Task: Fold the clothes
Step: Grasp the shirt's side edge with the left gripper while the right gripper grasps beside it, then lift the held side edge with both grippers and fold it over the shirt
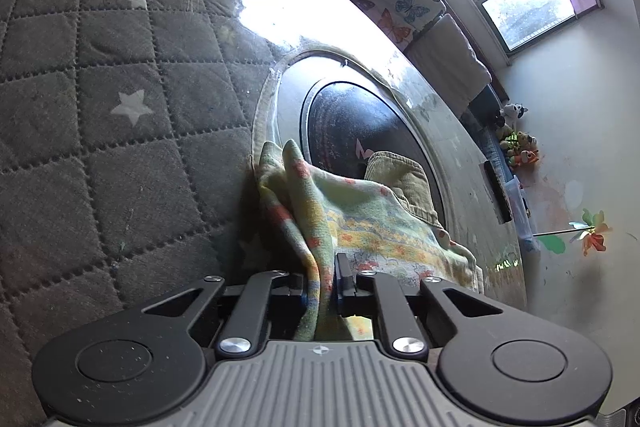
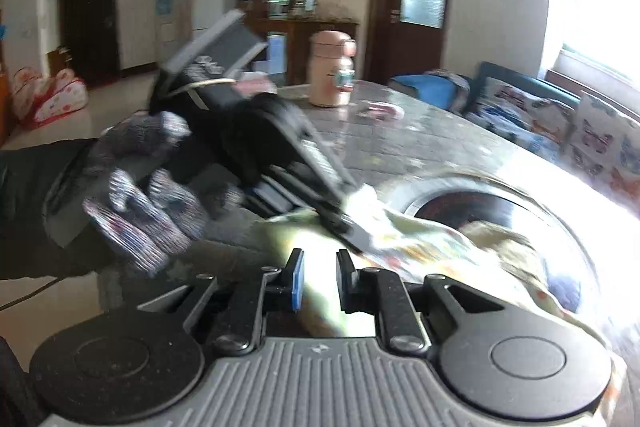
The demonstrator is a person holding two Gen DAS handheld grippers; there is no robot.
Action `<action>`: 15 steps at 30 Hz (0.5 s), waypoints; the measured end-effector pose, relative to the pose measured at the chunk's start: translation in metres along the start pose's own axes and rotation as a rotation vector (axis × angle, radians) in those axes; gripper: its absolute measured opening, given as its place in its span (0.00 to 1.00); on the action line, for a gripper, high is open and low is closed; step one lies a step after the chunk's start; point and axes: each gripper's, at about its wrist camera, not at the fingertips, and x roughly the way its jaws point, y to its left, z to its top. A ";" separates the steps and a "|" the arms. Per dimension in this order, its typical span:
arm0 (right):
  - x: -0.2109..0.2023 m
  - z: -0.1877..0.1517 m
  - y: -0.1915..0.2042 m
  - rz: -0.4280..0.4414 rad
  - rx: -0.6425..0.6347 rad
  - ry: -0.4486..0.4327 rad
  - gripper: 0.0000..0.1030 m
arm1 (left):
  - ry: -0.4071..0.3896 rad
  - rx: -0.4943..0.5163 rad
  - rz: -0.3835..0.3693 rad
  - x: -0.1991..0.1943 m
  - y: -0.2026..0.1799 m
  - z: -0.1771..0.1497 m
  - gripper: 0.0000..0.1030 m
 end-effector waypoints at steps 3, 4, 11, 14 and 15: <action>-0.009 -0.013 -0.020 -0.081 0.079 0.010 0.14 | -0.007 0.008 0.000 0.000 0.000 -0.002 0.12; -0.012 -0.017 -0.031 -0.122 0.113 0.018 0.14 | -0.009 0.008 -0.001 0.000 0.000 -0.003 0.13; -0.020 -0.050 -0.112 -0.380 0.313 0.059 0.20 | -0.017 0.028 0.006 0.000 -0.002 -0.005 0.13; -0.025 -0.064 -0.138 -0.432 0.388 0.064 0.31 | -0.021 0.043 0.011 0.000 -0.004 -0.005 0.13; -0.026 -0.068 -0.145 -0.445 0.413 0.063 0.32 | -0.022 0.047 0.012 0.000 -0.005 -0.006 0.13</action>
